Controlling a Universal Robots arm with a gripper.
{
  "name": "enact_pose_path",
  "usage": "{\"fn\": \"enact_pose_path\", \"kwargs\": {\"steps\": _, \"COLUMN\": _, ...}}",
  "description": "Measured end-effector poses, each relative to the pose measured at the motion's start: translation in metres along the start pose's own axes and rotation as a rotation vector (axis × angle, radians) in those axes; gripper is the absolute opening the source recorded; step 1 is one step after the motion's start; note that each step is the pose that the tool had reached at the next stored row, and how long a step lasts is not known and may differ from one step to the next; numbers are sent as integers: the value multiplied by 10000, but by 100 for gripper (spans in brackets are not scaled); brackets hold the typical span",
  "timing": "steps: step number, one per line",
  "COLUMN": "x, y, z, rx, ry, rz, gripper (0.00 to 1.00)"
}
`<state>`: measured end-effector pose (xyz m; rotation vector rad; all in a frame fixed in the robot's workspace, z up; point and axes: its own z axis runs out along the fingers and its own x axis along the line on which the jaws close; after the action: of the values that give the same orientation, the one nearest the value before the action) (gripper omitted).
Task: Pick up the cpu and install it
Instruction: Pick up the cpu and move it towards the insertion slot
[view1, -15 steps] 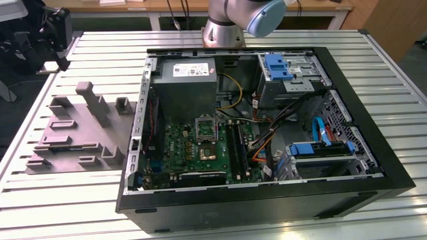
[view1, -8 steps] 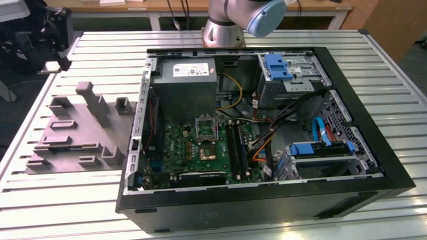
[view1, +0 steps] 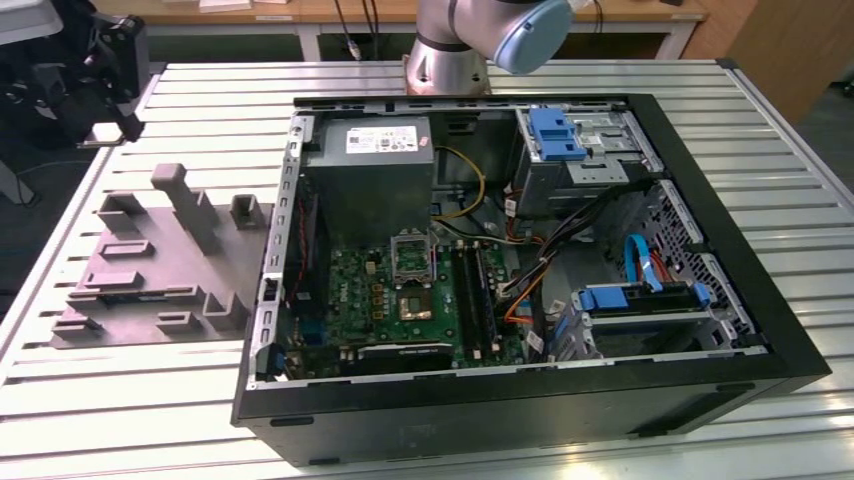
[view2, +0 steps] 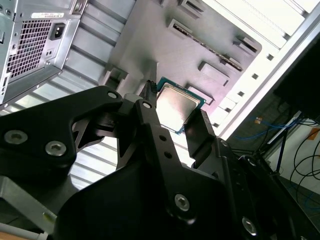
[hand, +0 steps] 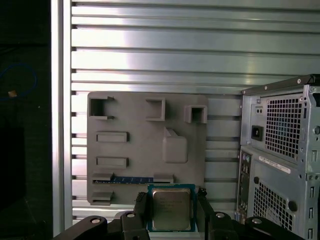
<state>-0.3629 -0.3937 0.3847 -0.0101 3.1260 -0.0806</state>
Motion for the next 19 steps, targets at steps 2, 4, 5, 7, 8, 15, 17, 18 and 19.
{"fn": "enact_pose_path", "kwargs": {"steps": 2, "x": -5, "y": 0, "z": 0, "rx": 0, "ry": 0, "rz": 0, "gripper": 47}}
{"fn": "enact_pose_path", "kwargs": {"steps": 4, "x": -8, "y": 0, "z": 0, "rx": 0, "ry": 0, "rz": 0, "gripper": 47}}
{"fn": "enact_pose_path", "kwargs": {"steps": 5, "x": -11, "y": 0, "z": 0, "rx": 0, "ry": 1, "rz": 0, "gripper": 47}}
{"fn": "enact_pose_path", "kwargs": {"steps": 7, "x": -14, "y": 0, "z": 1, "rx": 0, "ry": 0, "rz": 1, "gripper": 47}}
{"fn": "enact_pose_path", "kwargs": {"steps": 8, "x": -16, "y": 0, "z": 0, "rx": 0, "ry": 0, "rz": 0, "gripper": 47}}
{"fn": "enact_pose_path", "kwargs": {"steps": 15, "x": -29, "y": 0, "z": 0, "rx": 0, "ry": 0, "rz": 0, "gripper": 47}}
{"fn": "enact_pose_path", "kwargs": {"steps": 17, "x": -32, "y": 0, "z": 1, "rx": 0, "ry": 0, "rz": 0, "gripper": 47}}
{"fn": "enact_pose_path", "kwargs": {"steps": 18, "x": -34, "y": 0, "z": 0, "rx": 0, "ry": 0, "rz": -1, "gripper": 47}}
{"fn": "enact_pose_path", "kwargs": {"steps": 19, "x": -36, "y": 0, "z": 0, "rx": 0, "ry": 1, "rz": 0, "gripper": 47}}
